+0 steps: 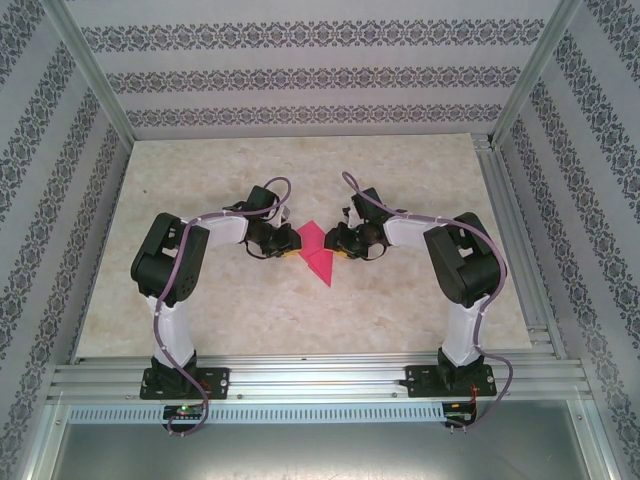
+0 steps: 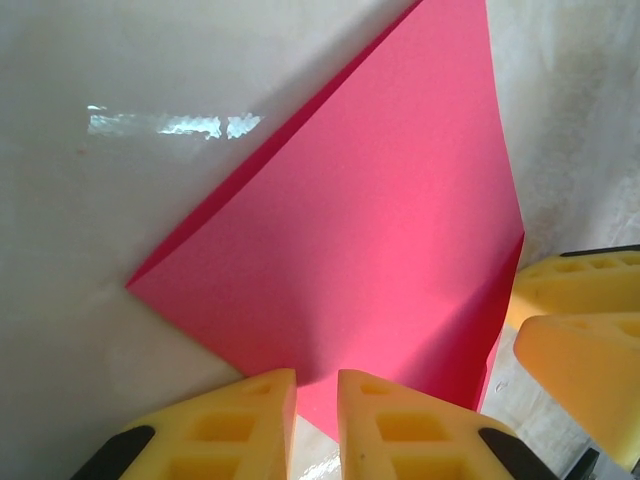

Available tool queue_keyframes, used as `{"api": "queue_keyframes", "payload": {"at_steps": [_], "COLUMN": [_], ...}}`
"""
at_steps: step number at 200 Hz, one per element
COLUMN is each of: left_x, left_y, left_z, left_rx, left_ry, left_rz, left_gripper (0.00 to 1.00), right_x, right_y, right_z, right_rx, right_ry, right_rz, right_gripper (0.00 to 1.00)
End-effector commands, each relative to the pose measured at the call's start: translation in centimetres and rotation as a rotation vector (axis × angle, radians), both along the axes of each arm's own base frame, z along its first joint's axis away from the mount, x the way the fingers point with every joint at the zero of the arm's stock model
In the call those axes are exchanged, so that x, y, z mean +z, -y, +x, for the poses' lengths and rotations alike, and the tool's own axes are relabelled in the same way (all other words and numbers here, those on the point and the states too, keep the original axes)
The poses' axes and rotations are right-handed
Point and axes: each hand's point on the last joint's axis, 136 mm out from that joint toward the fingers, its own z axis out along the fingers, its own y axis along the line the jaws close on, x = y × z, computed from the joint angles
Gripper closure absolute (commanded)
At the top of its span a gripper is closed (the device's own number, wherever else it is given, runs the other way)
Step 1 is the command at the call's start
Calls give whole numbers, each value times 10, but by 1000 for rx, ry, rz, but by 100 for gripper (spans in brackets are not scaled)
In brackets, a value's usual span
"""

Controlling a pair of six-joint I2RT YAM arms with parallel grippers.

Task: Fold a paper plane with a square sheet of paper (pick it up from the middle)

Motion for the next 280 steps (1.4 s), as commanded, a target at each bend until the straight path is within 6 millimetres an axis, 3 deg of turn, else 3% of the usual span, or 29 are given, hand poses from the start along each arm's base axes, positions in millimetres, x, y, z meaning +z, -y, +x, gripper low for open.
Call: {"api": "queue_keyframes", "payload": {"at_steps": [1, 49, 78, 106, 156, 186, 215, 255, 280], "left_x": [-12, -12, -3, 14, 57, 84, 103, 115, 118], "left_y": [1, -1, 1, 4, -2, -17, -35, -55, -68], "left_z": [-3, -5, -2, 4, 13, 17, 19, 19, 18], "left_rx": [-5, -9, -11, -8, 25, 72, 135, 195, 235], "left_ry": [-7, -5, 12, 41, 143, 220, 275, 309, 324], "left_rz": [7, 20, 10, -12, 3, 45, 80, 88, 98], "left_gripper": [80, 80, 80, 80, 77, 73, 73, 72, 72], "right_x": [9, 12, 14, 14, 31, 55, 78, 103, 132], "right_y": [-15, -17, -14, -12, -4, 18, 58, 106, 114], "right_z": [4, 7, 3, 1, 1, -2, -7, -16, -16], "right_rx": [38, 11, 9, 7, 8, 21, 35, 68, 53], "right_ry": [36, 41, 44, 38, 75, 143, 204, 264, 360], "right_rz": [48, 75, 80, 83, 57, -66, -296, -617, -722], "right_gripper": [66, 70, 77, 89, 95, 96, 95, 94, 93]}}
